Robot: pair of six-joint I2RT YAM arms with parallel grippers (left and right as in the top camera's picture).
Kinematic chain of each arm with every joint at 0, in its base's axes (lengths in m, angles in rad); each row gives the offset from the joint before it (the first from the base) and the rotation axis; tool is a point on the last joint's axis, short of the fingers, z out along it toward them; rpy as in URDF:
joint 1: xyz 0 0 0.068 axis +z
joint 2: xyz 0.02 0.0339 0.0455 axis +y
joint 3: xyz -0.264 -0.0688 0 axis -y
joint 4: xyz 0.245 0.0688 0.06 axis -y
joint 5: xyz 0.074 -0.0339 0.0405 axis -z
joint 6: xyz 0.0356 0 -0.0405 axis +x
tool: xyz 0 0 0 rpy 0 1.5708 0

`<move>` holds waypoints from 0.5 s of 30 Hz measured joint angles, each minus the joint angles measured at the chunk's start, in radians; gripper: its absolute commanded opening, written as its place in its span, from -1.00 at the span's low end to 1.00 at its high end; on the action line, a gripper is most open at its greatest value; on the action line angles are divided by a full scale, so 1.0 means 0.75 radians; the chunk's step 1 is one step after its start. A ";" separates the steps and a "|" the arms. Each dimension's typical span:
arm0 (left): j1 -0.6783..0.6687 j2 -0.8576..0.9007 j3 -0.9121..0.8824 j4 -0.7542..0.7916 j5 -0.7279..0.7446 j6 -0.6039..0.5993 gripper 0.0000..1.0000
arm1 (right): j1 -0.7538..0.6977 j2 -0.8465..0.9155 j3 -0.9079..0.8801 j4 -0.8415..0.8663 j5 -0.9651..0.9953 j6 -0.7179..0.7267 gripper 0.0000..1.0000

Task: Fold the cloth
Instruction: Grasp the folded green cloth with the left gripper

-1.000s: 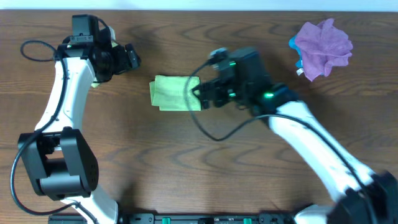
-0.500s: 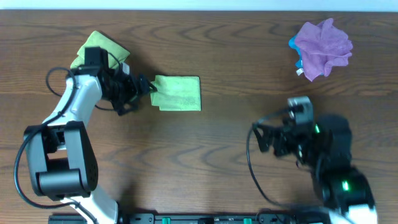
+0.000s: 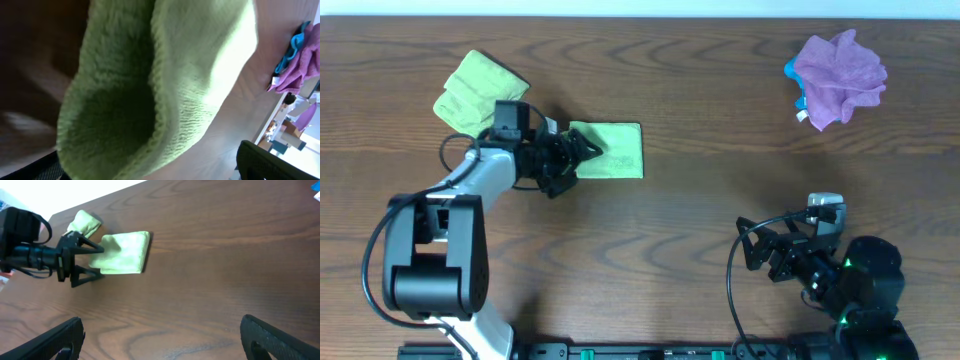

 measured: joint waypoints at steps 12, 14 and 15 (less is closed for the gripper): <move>-0.024 -0.040 -0.113 0.200 -0.066 -0.120 0.92 | 0.000 0.000 0.000 0.000 0.000 0.001 0.98; -0.040 -0.040 -0.114 0.234 -0.097 -0.123 0.95 | 0.000 0.000 0.000 0.001 0.000 0.001 0.99; -0.052 -0.040 -0.115 0.257 -0.119 -0.127 1.00 | 0.000 0.000 0.000 0.000 0.000 0.001 0.98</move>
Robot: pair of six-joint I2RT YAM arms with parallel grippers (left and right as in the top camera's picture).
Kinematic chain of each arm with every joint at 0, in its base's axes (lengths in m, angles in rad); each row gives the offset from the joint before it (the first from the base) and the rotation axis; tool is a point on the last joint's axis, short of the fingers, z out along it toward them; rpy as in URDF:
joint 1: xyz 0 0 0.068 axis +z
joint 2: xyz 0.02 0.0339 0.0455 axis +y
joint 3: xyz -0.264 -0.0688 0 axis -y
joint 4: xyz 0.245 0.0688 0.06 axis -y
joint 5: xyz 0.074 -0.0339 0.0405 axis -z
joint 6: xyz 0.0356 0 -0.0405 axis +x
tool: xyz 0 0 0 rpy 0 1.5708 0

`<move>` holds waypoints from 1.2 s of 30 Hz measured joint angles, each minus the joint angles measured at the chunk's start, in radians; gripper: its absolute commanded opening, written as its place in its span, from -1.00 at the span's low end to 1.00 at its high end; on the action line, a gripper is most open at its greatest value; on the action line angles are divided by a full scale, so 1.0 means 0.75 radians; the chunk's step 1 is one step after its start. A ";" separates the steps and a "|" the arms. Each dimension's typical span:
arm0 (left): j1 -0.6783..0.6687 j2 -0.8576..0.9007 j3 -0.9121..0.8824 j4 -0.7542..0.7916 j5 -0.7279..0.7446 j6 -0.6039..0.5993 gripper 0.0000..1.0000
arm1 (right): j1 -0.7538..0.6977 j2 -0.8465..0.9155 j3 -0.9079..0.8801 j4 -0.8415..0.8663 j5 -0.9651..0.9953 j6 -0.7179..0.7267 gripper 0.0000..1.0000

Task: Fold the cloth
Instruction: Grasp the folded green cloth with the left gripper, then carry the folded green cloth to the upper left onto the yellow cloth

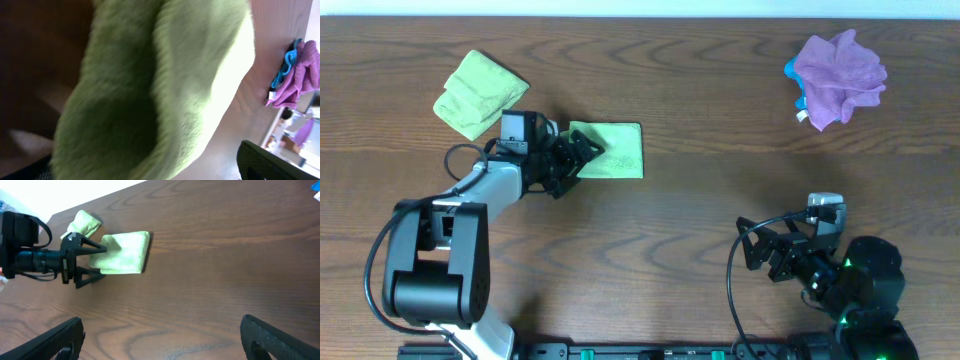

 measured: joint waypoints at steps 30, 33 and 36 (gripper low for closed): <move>-0.005 0.085 0.737 -0.322 -0.334 0.192 -0.88 | 0.000 0.000 -0.001 0.000 0.000 0.000 0.99; 0.062 0.077 0.833 -0.322 -0.428 0.212 -0.89 | 0.000 0.000 -0.001 0.000 0.000 0.000 0.98; 0.119 0.078 0.844 -0.293 -0.478 0.226 -0.89 | 0.000 0.000 -0.002 0.000 0.000 0.000 0.99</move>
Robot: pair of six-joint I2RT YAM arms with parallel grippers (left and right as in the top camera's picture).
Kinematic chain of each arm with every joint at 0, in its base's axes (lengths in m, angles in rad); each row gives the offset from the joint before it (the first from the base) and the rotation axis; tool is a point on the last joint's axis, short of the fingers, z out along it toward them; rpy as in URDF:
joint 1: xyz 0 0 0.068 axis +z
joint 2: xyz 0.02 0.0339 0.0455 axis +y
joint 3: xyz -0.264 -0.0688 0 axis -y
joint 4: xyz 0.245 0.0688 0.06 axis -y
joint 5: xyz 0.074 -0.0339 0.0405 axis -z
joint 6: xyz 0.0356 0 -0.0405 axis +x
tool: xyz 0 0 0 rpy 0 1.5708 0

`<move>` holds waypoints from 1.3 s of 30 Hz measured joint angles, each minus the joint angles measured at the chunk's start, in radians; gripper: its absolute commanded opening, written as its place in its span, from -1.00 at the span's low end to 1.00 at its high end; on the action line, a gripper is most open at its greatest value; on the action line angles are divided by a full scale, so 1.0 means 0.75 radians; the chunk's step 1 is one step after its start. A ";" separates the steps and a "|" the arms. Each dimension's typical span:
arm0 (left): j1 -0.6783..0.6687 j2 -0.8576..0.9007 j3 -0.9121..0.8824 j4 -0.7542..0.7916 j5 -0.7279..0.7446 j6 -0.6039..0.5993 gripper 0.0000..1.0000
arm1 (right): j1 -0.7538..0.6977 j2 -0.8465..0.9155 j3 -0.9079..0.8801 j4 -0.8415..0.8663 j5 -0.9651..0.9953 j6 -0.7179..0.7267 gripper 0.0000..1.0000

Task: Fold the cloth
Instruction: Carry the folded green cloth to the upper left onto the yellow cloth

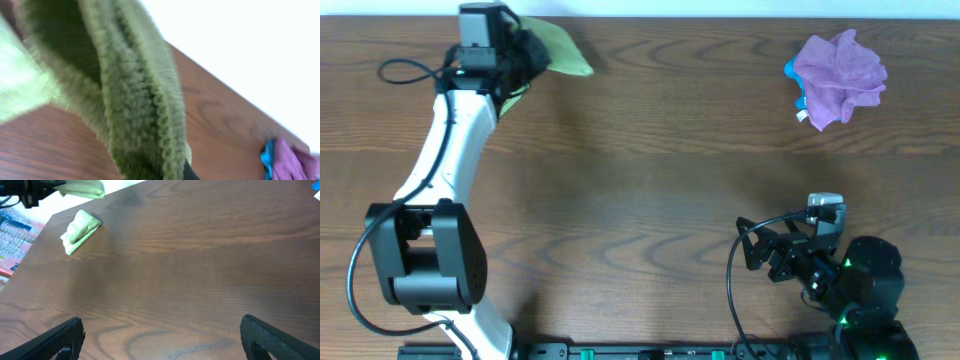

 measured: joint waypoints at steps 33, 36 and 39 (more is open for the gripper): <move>0.214 0.243 0.035 -0.047 -0.267 0.112 -0.88 | 0.000 0.000 0.001 0.001 -0.001 0.000 0.98; 0.214 0.243 0.039 -0.124 -0.334 0.115 -0.88 | 0.000 0.000 0.001 0.000 0.000 0.000 0.98; 0.214 0.243 0.039 -0.184 -0.394 0.116 -0.88 | 0.000 0.000 0.000 0.000 0.000 0.000 0.98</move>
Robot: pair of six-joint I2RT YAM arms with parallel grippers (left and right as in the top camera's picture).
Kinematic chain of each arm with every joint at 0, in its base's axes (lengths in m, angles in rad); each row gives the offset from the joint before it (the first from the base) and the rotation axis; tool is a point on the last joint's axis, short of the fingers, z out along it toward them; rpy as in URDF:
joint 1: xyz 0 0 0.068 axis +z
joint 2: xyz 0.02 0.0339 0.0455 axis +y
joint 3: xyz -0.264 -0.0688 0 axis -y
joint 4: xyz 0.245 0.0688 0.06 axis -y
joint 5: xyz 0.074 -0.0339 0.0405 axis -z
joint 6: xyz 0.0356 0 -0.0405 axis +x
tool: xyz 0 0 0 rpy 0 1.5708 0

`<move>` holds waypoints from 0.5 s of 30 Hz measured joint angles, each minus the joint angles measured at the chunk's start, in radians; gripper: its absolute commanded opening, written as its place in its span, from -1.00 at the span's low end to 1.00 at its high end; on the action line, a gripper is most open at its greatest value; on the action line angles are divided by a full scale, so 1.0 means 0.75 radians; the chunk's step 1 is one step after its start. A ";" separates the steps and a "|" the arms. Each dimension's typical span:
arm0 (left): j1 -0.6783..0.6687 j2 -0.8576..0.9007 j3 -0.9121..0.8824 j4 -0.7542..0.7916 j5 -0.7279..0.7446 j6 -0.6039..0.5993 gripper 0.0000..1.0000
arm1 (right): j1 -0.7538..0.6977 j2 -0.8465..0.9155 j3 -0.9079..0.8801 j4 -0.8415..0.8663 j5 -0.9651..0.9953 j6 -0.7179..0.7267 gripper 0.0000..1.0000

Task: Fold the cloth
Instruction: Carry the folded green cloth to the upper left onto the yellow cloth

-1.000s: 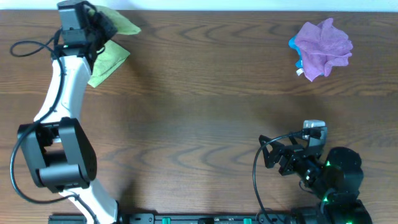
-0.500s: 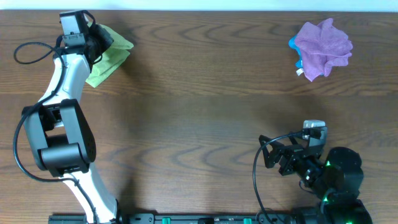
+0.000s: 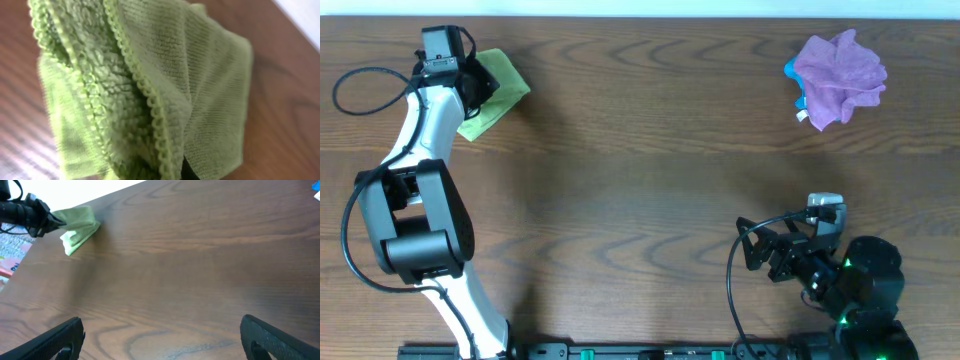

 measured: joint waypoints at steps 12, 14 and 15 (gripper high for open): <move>0.000 0.000 0.000 -0.123 -0.085 0.017 0.14 | 0.000 0.000 0.000 0.000 -0.001 0.000 0.98; 0.000 0.000 0.000 -0.142 -0.089 0.031 0.34 | 0.000 0.000 0.000 0.000 -0.001 0.000 0.98; 0.000 0.000 0.000 -0.149 -0.095 0.028 0.56 | 0.000 0.000 0.000 0.000 0.000 0.000 0.99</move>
